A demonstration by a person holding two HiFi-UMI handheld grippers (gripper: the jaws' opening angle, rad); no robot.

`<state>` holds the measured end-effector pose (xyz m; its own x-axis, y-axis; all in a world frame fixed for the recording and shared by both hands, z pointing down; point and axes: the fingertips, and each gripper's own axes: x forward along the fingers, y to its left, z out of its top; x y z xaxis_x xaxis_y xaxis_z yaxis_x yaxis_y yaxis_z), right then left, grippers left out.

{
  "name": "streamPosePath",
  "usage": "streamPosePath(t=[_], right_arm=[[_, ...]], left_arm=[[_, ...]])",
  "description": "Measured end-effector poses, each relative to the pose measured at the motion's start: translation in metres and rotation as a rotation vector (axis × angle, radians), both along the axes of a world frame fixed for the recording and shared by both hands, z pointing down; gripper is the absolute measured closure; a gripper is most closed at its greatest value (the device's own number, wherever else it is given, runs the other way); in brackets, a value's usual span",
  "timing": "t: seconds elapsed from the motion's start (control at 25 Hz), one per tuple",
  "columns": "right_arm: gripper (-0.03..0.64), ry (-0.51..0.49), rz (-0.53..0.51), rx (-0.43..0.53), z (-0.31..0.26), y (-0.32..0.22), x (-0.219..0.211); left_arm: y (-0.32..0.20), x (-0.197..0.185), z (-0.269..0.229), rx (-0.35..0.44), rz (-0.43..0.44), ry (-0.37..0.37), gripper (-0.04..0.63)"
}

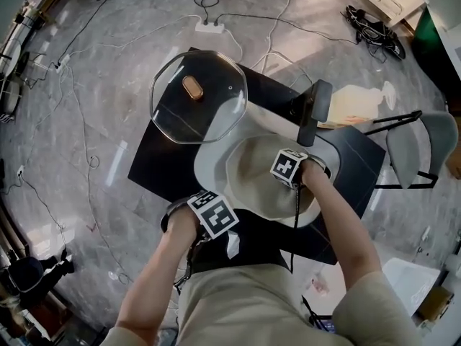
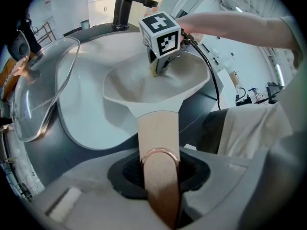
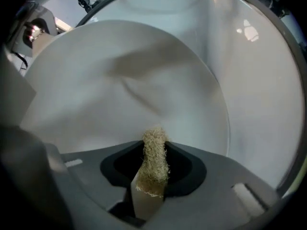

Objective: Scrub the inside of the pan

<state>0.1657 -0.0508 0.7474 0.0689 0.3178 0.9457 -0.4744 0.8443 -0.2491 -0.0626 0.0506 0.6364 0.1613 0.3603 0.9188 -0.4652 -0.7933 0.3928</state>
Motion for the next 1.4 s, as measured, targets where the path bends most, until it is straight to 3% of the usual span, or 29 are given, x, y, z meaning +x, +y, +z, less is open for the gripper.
streamPosePath(t=[0.16, 0.32, 0.44, 0.56, 0.64, 0.72, 1.28, 1.4], right_arm=[[0.482, 0.068, -0.111, -0.183, -0.035, 0.045, 0.008], [0.482, -0.053, -0.138, -0.363, -0.064, 0.087, -0.023], [0.48, -0.155, -0.083, -0.379, -0.079, 0.098, -0.053], [0.48, -0.323, 0.059, -0.339, -0.1, 0.095, -0.09], [0.478, -0.428, 0.171, -0.264, -0.114, 0.081, -0.109], [0.477, -0.471, 0.248, -0.14, -0.125, 0.061, -0.114], [0.475, -0.806, 0.536, 0.58, -0.278, -0.014, -0.119], [0.474, -0.868, 0.548, 0.724, -0.326, -0.018, -0.12]], left_arm=[[-0.003, 0.0, 0.001, 0.028, 0.014, -0.01, 0.477], [-0.008, -0.002, 0.0, 0.09, 0.024, -0.019, 0.475], [-0.01, -0.006, -0.009, 0.143, 0.02, -0.021, 0.459], [-0.014, -0.009, -0.02, 0.181, 0.01, -0.001, 0.438], [-0.019, -0.008, -0.03, 0.219, 0.009, 0.031, 0.426], [-0.025, -0.007, -0.041, 0.267, 0.002, 0.073, 0.425], [-0.096, -0.008, -0.165, 0.618, -0.144, 0.386, 0.439], [-0.111, -0.006, -0.206, 0.748, -0.147, 0.449, 0.453]])
